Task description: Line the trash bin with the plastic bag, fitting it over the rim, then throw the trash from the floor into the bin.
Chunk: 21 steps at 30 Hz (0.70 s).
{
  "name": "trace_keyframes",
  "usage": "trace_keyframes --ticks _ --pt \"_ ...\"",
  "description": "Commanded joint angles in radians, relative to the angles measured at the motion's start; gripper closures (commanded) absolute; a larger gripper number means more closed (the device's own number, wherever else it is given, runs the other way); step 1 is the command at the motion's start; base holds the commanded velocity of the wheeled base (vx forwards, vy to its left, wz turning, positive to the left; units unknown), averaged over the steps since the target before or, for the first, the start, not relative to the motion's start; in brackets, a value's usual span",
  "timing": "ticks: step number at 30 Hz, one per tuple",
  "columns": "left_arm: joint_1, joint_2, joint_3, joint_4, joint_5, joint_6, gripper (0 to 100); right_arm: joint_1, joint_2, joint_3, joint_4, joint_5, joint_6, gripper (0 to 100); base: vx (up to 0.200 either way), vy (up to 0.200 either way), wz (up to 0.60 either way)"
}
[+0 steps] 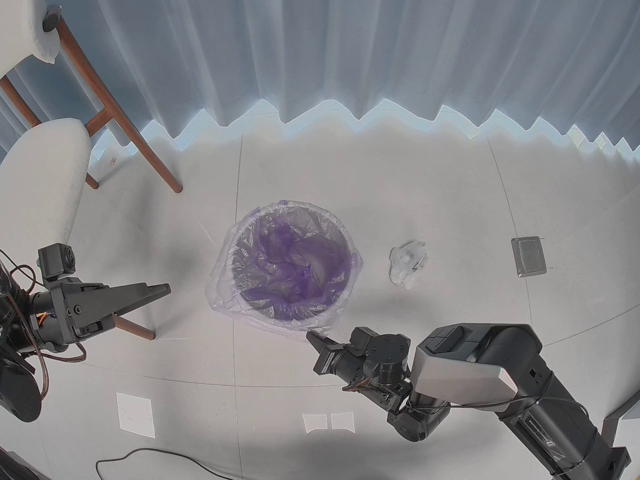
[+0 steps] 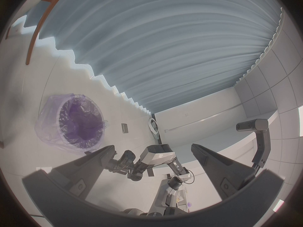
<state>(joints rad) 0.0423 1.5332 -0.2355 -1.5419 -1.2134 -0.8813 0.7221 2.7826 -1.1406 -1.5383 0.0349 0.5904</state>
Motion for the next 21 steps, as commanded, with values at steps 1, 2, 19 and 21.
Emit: trace_keyframes --ticks 1,2,19,21 --pt "-0.012 0.002 0.007 -0.001 0.0 0.001 0 -0.007 -0.008 -0.016 0.058 0.002 0.094 100 0.0 0.0 0.0" --pt "-0.013 0.002 0.007 -0.001 0.002 0.001 0 -0.01 -0.009 -0.018 0.066 0.002 0.12 100 0.0 0.0 0.0" --pt "-0.029 0.005 0.015 0.0 0.002 0.002 0 -0.04 -0.028 -0.166 0.31 0.013 0.282 100 0.0 0.0 0.0" --pt "-0.029 0.004 0.015 -0.001 0.002 0.002 0 -0.04 -0.035 -0.169 0.333 0.011 0.31 100 0.0 0.0 0.0"
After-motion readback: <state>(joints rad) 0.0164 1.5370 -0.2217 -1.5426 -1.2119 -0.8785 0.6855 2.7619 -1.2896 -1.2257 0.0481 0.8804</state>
